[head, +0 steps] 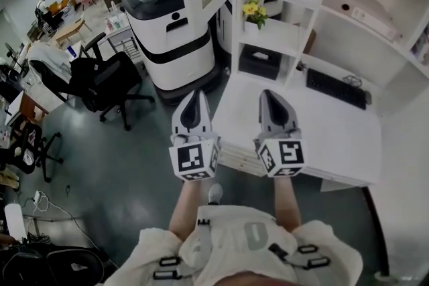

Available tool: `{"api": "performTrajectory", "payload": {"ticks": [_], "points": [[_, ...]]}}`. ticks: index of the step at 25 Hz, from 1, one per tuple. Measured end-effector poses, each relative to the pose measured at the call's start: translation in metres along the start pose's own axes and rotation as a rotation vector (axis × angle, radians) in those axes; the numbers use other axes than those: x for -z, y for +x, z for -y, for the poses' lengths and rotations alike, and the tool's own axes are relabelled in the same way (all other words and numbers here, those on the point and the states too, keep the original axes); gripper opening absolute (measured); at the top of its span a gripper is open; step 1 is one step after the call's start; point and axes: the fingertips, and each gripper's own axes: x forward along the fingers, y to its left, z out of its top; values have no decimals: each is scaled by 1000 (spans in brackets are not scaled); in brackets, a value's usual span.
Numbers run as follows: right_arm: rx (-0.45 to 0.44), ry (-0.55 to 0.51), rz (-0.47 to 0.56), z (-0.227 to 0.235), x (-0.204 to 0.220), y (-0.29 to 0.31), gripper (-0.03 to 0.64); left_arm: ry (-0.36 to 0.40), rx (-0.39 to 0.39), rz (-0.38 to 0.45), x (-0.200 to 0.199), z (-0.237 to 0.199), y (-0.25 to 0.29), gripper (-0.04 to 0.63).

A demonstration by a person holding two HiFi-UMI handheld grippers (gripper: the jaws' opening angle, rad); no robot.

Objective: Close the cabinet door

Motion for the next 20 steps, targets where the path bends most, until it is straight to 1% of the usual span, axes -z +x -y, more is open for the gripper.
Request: {"api": "performTrajectory", "payload": {"ticks": [4,9,11,14,15,16,20], "points": [[17,4,-1,1,5,4,3,-4,11,10,-3,-3,7,6],[39,26,-5,7,10,4,3,-8,29,-4,3,-1,13,6],[29,31,-8,6,12,4,3,-7,37,-7,4,0,15,6],[-14,29,-29,1,16,5,7,-5,43,-11,6,2,16,6],[-30,30,-43,-2,19,6,40,-4,44,-12,6,2,16,6],[-49,31,-58,-5,22,7,100,-3,46,-14,7,2,16,6],[-97,59,-88,-18,36,14,269,-5,36,-23,10,-4,14,6]]}}
